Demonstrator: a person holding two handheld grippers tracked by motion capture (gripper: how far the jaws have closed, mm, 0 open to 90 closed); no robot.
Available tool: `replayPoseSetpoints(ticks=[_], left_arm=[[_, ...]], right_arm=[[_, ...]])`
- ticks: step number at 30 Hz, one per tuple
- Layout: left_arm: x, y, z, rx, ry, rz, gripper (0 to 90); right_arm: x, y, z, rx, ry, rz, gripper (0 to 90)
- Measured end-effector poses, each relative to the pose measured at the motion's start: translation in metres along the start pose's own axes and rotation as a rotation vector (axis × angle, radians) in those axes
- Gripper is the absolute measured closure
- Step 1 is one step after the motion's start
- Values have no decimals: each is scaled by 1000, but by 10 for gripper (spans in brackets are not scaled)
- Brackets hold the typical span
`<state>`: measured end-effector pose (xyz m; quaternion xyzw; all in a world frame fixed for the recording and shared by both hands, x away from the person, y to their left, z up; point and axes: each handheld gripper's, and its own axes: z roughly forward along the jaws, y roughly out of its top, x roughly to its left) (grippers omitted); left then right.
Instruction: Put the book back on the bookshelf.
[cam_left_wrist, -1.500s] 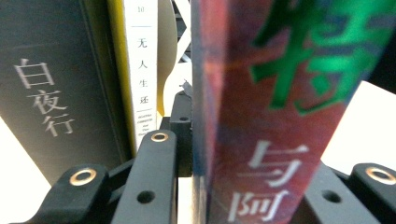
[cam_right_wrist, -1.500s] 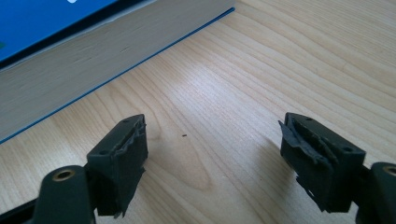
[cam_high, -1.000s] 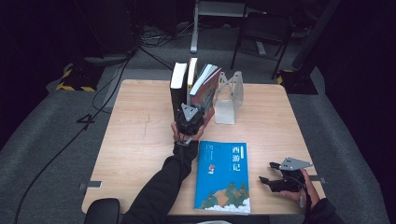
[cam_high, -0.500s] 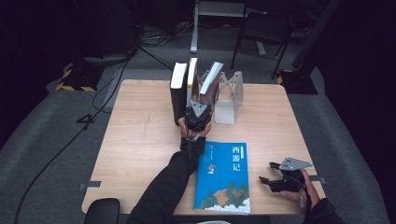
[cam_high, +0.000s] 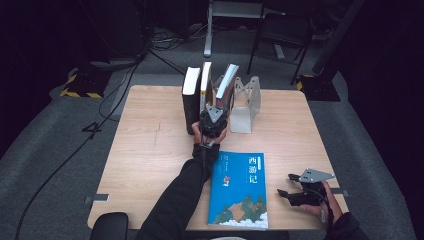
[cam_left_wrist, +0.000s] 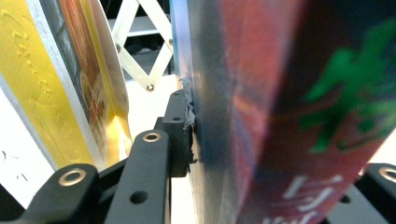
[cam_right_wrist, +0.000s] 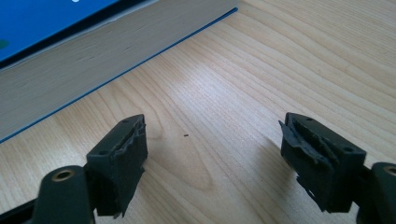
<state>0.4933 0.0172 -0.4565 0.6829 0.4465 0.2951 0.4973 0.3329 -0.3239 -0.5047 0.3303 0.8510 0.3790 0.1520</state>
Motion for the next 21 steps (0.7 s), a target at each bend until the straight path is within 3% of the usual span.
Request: replayPoseSetpoints(ticks=[2, 13, 21], left_arm=[[1, -2, -2, 9, -10, -11, 665], [2, -17, -19, 25, -61, 16, 645], [-1, -24, -19, 36, -50, -3, 658]], right_arm=[[0, 0, 0, 0, 0, 0, 227], [0, 0, 0, 0, 1, 0, 227], [0, 0, 0, 0, 0, 0, 227]])
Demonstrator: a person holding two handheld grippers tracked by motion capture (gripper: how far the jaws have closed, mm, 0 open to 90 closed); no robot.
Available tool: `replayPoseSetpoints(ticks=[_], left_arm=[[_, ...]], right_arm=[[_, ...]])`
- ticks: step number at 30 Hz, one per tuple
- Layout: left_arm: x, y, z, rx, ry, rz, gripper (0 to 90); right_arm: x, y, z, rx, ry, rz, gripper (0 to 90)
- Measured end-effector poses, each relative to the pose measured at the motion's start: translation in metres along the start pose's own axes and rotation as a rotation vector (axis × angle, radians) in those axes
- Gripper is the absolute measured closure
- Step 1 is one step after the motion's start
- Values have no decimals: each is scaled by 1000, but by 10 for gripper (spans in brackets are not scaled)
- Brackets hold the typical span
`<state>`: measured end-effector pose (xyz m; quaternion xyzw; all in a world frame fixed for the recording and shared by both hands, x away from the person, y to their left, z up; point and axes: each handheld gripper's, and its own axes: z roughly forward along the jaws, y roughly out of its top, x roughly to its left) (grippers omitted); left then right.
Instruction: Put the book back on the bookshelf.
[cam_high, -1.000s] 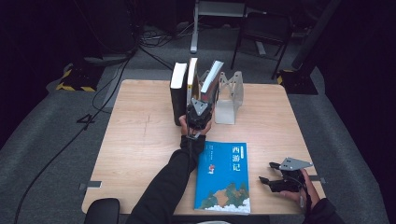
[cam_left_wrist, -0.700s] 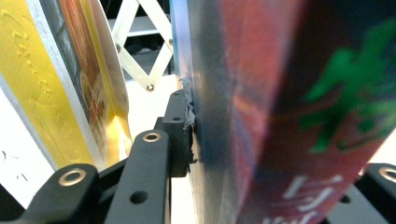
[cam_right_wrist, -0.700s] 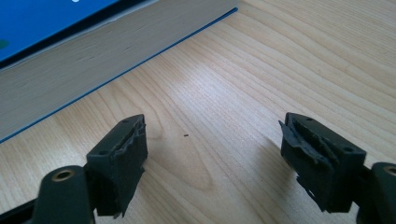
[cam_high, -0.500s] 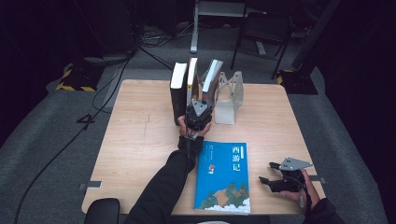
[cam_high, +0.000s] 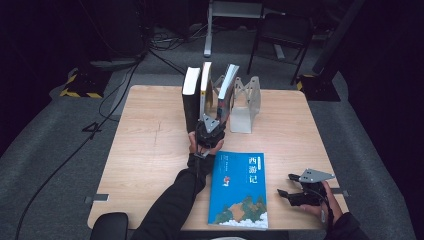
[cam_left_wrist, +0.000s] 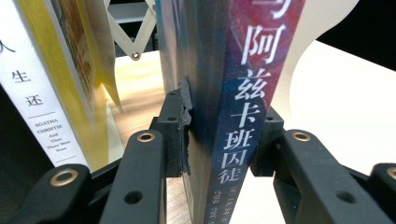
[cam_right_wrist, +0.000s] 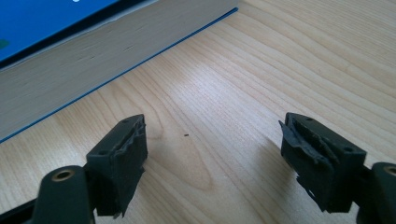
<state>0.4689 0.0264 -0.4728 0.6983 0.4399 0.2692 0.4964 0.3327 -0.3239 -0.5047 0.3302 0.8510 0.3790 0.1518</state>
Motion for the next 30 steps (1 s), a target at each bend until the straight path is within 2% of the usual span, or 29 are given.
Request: replayPoseSetpoints(ticks=[5, 7, 13, 17, 20, 24, 30], left_arm=[[-2, 6, 10, 11, 38, -1, 695], [-4, 8, 14, 16, 56, 11, 698], [-5, 13, 23, 21, 58, 6, 712], [-5, 16, 28, 28, 62, 19, 717], [-4, 18, 32, 29, 62, 1, 723], [-1, 20, 35, 39, 71, -3, 726], [0, 23, 40, 45, 89, 12, 725]], right_arm=[[0, 0, 0, 0, 0, 0, 227], [0, 0, 0, 0, 0, 0, 227], [0, 0, 0, 0, 0, -1, 227], [0, 0, 0, 0, 0, -1, 227], [0, 0, 0, 0, 0, -1, 227], [0, 0, 0, 0, 1, -1, 227], [0, 0, 0, 0, 1, -1, 226]])
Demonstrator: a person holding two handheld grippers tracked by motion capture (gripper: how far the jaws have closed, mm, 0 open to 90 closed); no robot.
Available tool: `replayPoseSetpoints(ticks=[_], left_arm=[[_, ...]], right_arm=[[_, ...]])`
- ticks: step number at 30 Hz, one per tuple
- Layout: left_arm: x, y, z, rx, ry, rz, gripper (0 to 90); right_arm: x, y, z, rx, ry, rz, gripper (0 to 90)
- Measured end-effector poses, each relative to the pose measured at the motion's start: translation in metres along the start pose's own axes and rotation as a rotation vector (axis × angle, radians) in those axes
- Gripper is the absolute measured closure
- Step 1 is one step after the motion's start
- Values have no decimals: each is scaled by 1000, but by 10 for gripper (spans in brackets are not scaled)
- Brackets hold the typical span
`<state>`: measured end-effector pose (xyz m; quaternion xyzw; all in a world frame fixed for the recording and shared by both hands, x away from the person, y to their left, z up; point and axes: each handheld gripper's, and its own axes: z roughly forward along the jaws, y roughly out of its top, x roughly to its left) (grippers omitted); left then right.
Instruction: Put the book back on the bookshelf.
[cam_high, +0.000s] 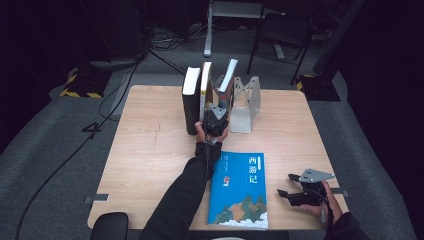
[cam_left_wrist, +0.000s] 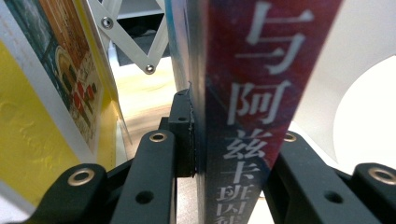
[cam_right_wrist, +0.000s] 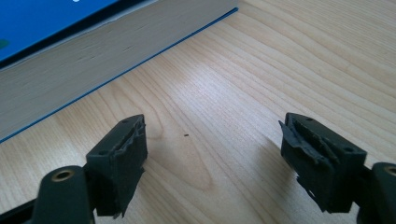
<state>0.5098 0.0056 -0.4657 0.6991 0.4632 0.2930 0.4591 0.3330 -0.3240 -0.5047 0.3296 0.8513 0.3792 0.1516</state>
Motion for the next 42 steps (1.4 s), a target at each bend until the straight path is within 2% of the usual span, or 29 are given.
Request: replayPoseSetpoints(ticks=[1, 5, 8, 11, 16, 21, 25, 32, 42], left_arm=[[0, 0, 1, -2, 1, -10, 725], [1, 1, 1, 5, 4, 0, 720], [2, 1, 0, 6, 1, -12, 708], [2, 1, -3, 7, 2, -8, 693], [1, -1, -10, 8, 7, 26, 665], [3, -8, -19, 13, -11, 33, 656], [4, -12, -22, 15, -10, 49, 646], [13, -16, -24, 23, -9, 30, 645], [15, -16, -27, 33, -16, 49, 638]], right_arm=[[0, 0, 0, -1, 1, 0, 226], [0, 0, 0, 0, 0, 0, 226], [0, 0, 0, 0, 0, 0, 226], [0, 0, 0, 0, 1, 0, 226], [0, 0, 0, 0, 0, 0, 226], [0, 0, 0, 0, 0, 0, 226], [0, 0, 0, 0, 0, 0, 226], [0, 0, 0, 0, 0, 0, 226], [0, 0, 0, 0, 0, 0, 226]])
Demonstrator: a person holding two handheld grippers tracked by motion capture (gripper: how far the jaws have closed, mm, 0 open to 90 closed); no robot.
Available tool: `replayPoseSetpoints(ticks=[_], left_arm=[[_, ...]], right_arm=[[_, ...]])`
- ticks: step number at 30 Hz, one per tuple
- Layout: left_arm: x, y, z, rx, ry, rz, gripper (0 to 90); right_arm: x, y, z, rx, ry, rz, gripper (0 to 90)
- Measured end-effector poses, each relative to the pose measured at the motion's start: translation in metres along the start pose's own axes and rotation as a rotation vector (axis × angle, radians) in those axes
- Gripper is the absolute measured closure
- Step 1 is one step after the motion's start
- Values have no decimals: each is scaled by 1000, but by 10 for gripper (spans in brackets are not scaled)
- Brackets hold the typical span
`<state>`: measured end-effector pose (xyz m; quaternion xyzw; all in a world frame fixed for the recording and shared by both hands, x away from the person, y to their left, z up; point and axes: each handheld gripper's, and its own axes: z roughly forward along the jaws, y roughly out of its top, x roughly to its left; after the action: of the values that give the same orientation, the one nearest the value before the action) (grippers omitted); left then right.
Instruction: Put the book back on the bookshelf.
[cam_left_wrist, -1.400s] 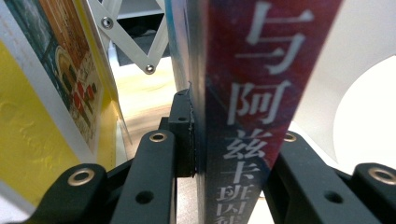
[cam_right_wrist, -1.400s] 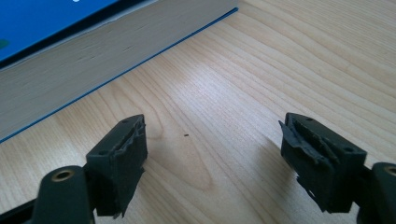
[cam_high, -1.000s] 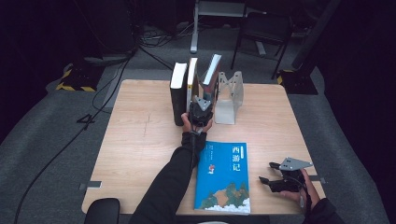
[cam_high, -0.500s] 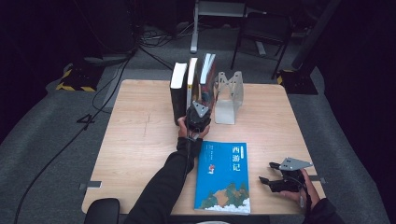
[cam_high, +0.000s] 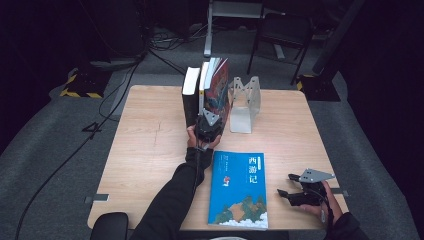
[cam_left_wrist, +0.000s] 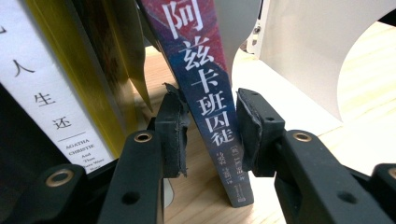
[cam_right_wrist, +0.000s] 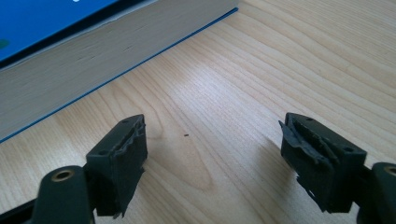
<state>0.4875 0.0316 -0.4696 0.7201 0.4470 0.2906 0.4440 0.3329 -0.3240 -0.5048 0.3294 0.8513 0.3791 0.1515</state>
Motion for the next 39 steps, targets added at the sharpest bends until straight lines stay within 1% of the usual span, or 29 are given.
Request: replayPoseSetpoints(ticks=[4, 6, 8, 11, 14, 16, 17, 18, 20, 21, 22, 25, 31, 33, 35, 36, 37, 39], left_arm=[[2, 1, -6, 11, -19, 17, 629], [4, 1, -11, 13, -42, 1, 622], [5, 1, -13, 5, -50, -5, 623], [7, 1, -21, 11, -65, 31, 630], [10, 1, -28, 12, -85, 48, 630], [11, 2, -34, 17, -97, 75, 629], [11, 2, -36, 18, -101, 82, 628], [11, 1, -40, 13, -111, 91, 629], [9, -1, -48, 2, -118, 117, 633], [9, -2, -50, 4, -126, 127, 633], [9, -2, -50, 4, -126, 127, 631], [10, -6, -57, 20, -151, 140, 628], [14, -13, -68, 52, -179, 188, 614], [15, -15, -72, 66, -201, 200, 603], [17, -17, -77, 72, -221, 228, 595], [18, -18, -82, 81, -242, 254, 587], [19, -18, -84, 84, -248, 260, 579], [20, -20, -89, 97, -275, 282, 572]], right_arm=[[0, 0, 0, 0, 0, 0, 226], [0, 0, 0, 0, 0, 0, 226], [0, 0, 0, 0, 0, 0, 226], [0, 0, 0, 0, 0, 0, 226], [0, 0, 0, 0, 0, 0, 226], [0, 0, 0, 0, 0, 0, 226], [0, 0, 0, 0, 0, 0, 226], [0, 0, 0, 0, 0, 0, 226], [0, 0, 0, 0, 0, 0, 226], [0, 0, 0, 0, 0, 0, 226], [0, 0, 0, 0, 0, 0, 226], [0, 0, 0, 0, 0, 0, 226], [0, 0, 0, 0, -1, -1, 226], [0, 0, 0, 0, 0, 0, 226], [0, 0, 0, 0, 0, 0, 226], [0, 0, 0, 0, 0, 0, 226], [0, 0, 0, 0, 0, 0, 226], [0, 0, 0, 0, 0, 0, 226]])
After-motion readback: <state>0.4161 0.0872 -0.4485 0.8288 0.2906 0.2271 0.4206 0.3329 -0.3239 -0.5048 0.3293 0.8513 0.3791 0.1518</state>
